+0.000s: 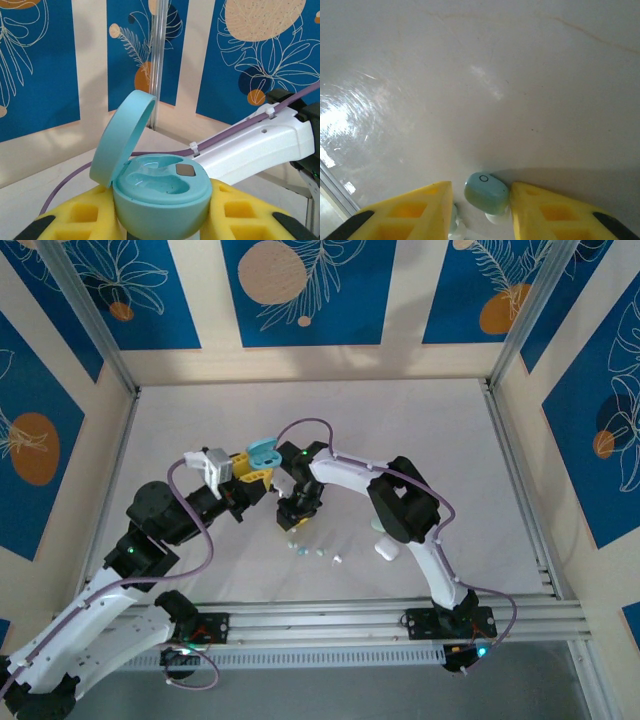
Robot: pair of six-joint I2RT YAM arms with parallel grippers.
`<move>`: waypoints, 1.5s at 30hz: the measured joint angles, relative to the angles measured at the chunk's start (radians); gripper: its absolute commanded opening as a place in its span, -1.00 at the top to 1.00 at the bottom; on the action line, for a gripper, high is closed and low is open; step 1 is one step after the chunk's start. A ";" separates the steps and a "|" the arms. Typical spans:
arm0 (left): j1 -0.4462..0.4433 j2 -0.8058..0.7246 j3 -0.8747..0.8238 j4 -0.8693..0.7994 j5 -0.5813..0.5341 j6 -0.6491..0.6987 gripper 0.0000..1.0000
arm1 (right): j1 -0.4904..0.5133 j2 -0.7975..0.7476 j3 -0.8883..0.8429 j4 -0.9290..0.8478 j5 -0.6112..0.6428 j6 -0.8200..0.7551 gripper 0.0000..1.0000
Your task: Insert the wireless bluetooth earbuds into the charging case
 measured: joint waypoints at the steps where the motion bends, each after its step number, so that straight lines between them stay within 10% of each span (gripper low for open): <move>1: 0.000 0.000 0.000 0.000 0.000 0.000 0.49 | 0.000 0.000 0.002 -0.001 -0.003 -0.002 0.28; 13: 0.000 0.006 0.000 0.003 0.000 0.000 0.49 | 0.002 -0.014 -0.018 0.016 0.025 0.042 0.48; 29: 0.000 0.036 0.000 0.011 0.014 -0.019 0.48 | -0.191 -0.429 -0.625 0.253 0.140 0.425 0.46; 45: 0.000 0.040 0.000 0.023 0.019 -0.027 0.48 | -0.174 -0.426 -0.620 0.259 0.147 0.451 0.35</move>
